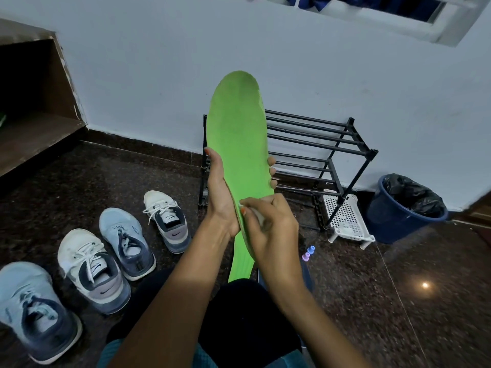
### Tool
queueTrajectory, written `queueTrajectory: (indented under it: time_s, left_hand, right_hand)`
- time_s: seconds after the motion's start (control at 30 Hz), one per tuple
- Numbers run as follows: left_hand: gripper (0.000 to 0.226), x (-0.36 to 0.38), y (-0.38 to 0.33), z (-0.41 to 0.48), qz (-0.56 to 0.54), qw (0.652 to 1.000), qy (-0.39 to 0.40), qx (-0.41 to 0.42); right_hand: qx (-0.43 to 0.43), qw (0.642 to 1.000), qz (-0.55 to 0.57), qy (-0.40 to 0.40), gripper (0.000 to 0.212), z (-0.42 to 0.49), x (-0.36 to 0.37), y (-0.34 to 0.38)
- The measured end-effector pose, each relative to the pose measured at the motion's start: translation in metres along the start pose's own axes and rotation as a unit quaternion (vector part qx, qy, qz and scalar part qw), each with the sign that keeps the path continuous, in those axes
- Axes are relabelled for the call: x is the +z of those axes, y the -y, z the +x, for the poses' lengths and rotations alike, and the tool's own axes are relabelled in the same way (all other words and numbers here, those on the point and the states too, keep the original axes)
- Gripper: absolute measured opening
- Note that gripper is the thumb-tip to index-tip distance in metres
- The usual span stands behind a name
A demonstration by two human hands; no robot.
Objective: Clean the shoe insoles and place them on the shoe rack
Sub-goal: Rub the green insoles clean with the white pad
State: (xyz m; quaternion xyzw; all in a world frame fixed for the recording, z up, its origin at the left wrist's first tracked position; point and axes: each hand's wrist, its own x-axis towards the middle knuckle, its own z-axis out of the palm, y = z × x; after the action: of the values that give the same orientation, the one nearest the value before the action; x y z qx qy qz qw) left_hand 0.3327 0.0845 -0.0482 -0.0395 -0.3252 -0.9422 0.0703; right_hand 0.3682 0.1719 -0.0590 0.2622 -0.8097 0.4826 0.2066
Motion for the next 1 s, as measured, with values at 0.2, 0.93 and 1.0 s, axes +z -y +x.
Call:
queueTrajectory:
  time_s: [0.2,0.93,1.0]
  left_hand:
    - [0.092,-0.001,0.001,0.001,-0.004,1.000,0.009,-0.004]
    - [0.093,-0.001,0.002,-0.001,0.017,1.000,-0.014,-0.003]
    - [0.093,0.000,0.001,-0.001,0.010,1.000,-0.012,-0.005]
  right_hand:
    - [-0.005,1.000,-0.025,-0.002,0.016,0.001,-0.003,0.000]
    - [0.029,0.997,-0.065,-0.030,0.015,0.016,-0.003,-0.011]
    - [0.021,0.998,-0.055,-0.022,0.016,0.010,-0.001,-0.009]
